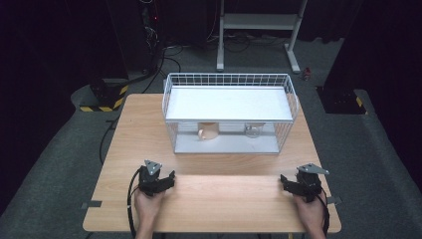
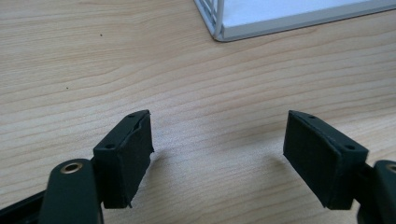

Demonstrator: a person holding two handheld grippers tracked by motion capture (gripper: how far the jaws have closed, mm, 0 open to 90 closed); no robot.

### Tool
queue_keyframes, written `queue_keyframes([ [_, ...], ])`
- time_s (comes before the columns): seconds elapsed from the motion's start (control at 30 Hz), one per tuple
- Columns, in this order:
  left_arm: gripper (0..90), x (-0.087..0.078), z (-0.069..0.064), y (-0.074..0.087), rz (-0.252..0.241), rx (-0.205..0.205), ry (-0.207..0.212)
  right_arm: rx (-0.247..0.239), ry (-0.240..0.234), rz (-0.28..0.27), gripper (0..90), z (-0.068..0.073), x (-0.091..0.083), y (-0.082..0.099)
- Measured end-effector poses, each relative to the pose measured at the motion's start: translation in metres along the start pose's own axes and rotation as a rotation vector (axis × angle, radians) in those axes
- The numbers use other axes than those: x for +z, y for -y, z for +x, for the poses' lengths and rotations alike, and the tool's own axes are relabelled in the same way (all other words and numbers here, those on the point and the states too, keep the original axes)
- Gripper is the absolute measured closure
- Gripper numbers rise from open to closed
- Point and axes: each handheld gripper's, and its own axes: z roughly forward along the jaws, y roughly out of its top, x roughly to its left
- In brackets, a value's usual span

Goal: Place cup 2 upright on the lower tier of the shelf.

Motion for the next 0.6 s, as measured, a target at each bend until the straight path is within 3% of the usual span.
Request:
queue_keyframes([
  [0.2,24.2,0.0025,0.0004,0.0001,0.03,0.004,-0.012,0.0,0.0,0.0,23.4,0.0,0.0,0.0],
  [0.3,23.9,0.0032,0.0029,-0.0001,0.038,-0.014,0.012,0.0,0.0,0.0,23.4,0.0,0.0,0.0],
  [0.6,22.9,0.0033,0.0024,0.0,0.038,-0.013,0.01,0.0,0.0,0.0,23.4,0.0,0.0,0.0001],
])
